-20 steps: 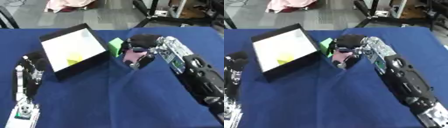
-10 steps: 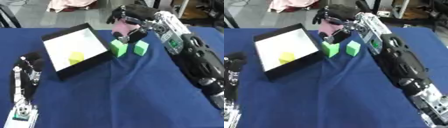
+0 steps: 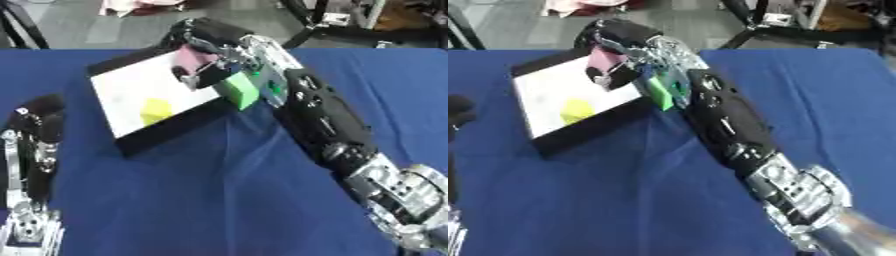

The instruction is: Pick up objects on the table and place them in the box.

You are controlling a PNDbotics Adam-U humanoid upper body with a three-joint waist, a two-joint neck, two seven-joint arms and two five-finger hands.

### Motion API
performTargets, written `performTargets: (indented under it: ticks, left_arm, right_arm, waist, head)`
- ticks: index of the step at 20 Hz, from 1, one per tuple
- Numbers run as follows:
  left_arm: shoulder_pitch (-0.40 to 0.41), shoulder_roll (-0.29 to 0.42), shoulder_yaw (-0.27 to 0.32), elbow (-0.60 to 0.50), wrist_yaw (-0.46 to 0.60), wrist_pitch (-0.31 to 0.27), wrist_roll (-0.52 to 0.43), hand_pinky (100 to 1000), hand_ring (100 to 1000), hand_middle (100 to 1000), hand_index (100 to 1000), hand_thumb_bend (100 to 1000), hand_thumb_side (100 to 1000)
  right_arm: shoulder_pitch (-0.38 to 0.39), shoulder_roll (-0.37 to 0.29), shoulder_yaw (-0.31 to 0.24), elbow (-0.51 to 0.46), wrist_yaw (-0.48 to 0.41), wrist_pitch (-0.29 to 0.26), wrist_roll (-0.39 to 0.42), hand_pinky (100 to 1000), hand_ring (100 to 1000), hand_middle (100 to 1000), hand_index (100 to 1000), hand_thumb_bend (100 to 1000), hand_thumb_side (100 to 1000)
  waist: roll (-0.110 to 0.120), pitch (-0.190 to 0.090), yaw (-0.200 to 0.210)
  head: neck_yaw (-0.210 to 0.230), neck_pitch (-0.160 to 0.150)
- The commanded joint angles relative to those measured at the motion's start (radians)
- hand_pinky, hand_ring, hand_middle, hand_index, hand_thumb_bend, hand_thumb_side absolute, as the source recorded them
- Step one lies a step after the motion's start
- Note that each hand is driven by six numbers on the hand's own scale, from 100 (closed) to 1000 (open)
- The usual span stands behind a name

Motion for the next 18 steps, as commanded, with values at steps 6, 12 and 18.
performTargets:
  ticks: [6,12,18]
  left_arm:
    - [-0.019,-0.003,-0.011,-0.022,0.011,-0.003,-0.013,750,723,604,695,825,780]
    - [-0.011,0.003,-0.008,-0.019,0.010,-0.002,-0.010,749,724,604,694,828,780]
    - [-0.003,0.010,-0.003,-0.018,0.008,0.000,-0.006,749,724,604,694,830,779]
  right_arm:
    - [-0.018,0.045,-0.018,0.113,0.209,-0.003,-0.287,958,961,987,986,100,349]
    - [-0.018,0.028,-0.041,0.112,0.107,0.020,-0.346,1000,1000,1000,1000,100,521]
    - [-0.016,-0.006,-0.037,0.063,-0.036,0.049,-0.332,1000,1000,1000,1000,100,513]
  waist:
    - [0.014,0.005,0.002]
    - [0.013,0.001,-0.014]
    - [0.011,-0.003,-0.031]
  head:
    - [-0.016,-0.002]
    - [-0.013,-0.002]
    - [-0.009,-0.002]
